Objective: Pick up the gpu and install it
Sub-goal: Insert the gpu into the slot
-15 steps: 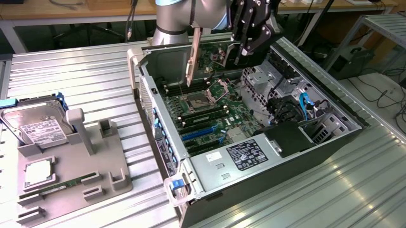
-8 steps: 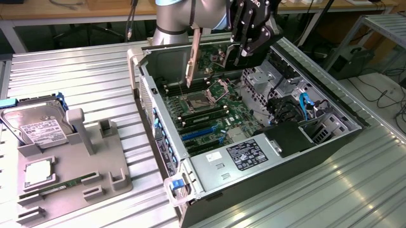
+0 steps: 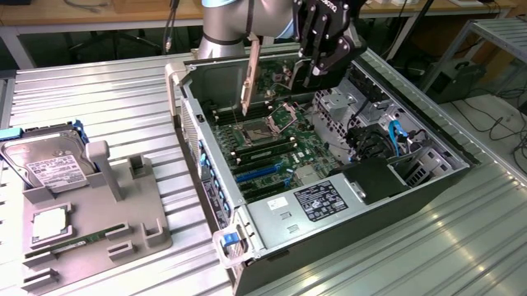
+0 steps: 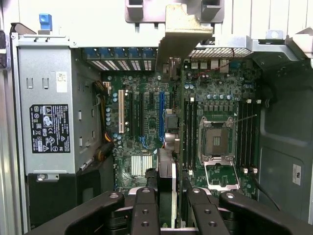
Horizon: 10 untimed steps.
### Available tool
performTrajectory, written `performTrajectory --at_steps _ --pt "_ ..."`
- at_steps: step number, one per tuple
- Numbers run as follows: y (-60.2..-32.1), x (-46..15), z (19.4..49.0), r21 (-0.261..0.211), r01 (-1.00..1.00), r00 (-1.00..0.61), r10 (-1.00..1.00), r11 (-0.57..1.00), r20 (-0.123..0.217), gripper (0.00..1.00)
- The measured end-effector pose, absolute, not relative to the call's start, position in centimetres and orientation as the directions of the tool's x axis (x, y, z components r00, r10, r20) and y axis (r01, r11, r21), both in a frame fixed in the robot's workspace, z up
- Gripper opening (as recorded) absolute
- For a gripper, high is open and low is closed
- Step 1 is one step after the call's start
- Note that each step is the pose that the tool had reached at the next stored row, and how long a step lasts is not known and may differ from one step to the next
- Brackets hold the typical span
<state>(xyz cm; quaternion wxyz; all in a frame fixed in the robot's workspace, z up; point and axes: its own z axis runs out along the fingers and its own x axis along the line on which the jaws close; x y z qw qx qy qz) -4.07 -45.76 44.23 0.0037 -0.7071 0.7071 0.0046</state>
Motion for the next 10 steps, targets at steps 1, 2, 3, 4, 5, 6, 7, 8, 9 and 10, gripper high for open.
performTrajectory --at_steps 1,2,3,4,5,6,7,8,9,10 --pt "-45.76 -4.07 44.20 0.001 -1.000 0.000 -1.000 0.000 -0.012 0.27" --pt "-45.76 -4.07 44.17 0.001 -1.000 0.001 -1.000 -0.001 -0.012 0.27" --pt "-45.76 -4.07 44.12 0.001 -1.000 0.001 -1.000 -0.001 -0.012 0.27" --pt "-45.76 -4.07 44.06 0.001 -1.000 0.002 -1.000 -0.002 -0.012 0.27" --pt "-45.76 -4.07 44.02 0.001 -1.000 0.002 -1.000 -0.002 -0.012 0.27" --pt "-45.76 -4.07 44.00 0.001 -1.000 0.003 -1.000 -0.003 -0.012 0.27" --pt "-45.76 -4.07 43.97 0.001 -1.000 0.003 -1.000 -0.003 -0.012 0.27" --pt "-45.76 -4.07 43.94 0.001 -1.000 0.003 -1.000 -0.003 -0.012 0.27" --pt "-45.76 -4.07 43.91 0.001 -1.000 0.003 -1.000 -0.003 -0.012 0.27" --pt "-45.76 -4.07 43.88 0.001 -1.000 0.004 -1.000 -0.004 -0.012 0.27"
